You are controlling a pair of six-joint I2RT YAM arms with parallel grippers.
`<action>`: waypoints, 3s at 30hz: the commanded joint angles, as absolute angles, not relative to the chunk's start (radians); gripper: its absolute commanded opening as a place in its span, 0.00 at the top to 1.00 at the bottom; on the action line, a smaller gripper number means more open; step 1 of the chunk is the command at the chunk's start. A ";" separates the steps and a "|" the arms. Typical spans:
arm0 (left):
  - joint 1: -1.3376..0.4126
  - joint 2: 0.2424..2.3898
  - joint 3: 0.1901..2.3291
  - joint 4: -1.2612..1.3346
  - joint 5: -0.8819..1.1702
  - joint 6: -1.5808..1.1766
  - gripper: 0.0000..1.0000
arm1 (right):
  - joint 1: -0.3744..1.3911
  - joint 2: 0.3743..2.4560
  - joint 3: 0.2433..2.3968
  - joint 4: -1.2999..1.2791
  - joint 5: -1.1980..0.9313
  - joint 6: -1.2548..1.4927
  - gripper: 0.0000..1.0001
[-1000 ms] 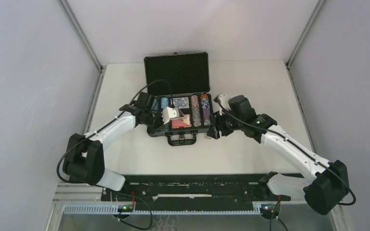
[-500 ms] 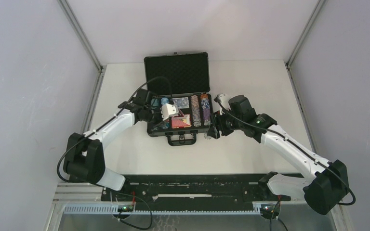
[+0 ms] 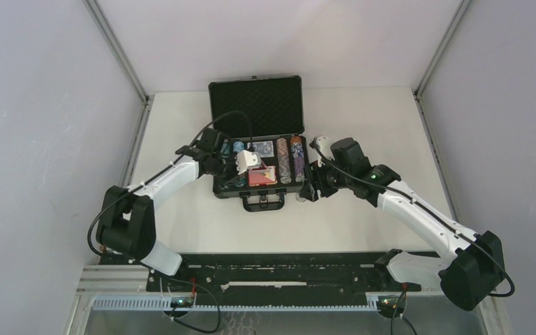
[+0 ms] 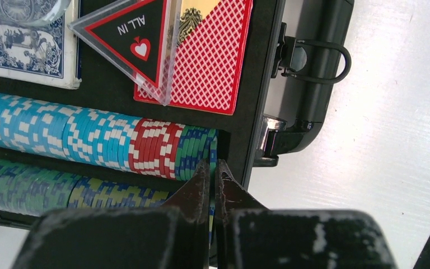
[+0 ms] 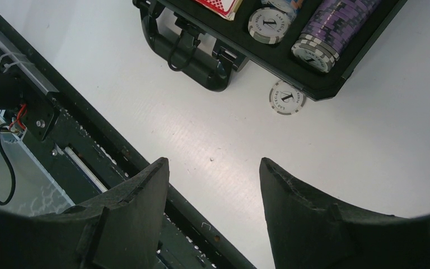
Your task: Pack up texas hold em set
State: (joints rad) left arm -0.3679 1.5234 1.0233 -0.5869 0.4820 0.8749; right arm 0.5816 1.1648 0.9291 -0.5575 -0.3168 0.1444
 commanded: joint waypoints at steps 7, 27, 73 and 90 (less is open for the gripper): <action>-0.418 1.613 1.136 -0.610 0.461 0.881 1.00 | 0.568 1.168 0.925 -0.512 -0.331 0.149 0.32; -0.417 1.587 1.119 -0.611 0.383 0.859 0.35 | 0.564 1.174 0.918 -0.508 -0.350 0.146 0.33; -0.320 0.899 0.633 0.277 -0.063 -0.127 0.00 | 0.719 1.553 0.836 -0.169 0.167 0.370 1.00; -0.321 0.872 0.607 0.302 -0.089 -0.150 0.00 | 0.716 1.637 0.842 -0.153 0.107 0.364 1.00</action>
State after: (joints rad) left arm -0.3176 0.8951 0.6003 0.2703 -0.0765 -0.1165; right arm 0.7044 1.6276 0.8238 -0.1638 0.1074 0.3580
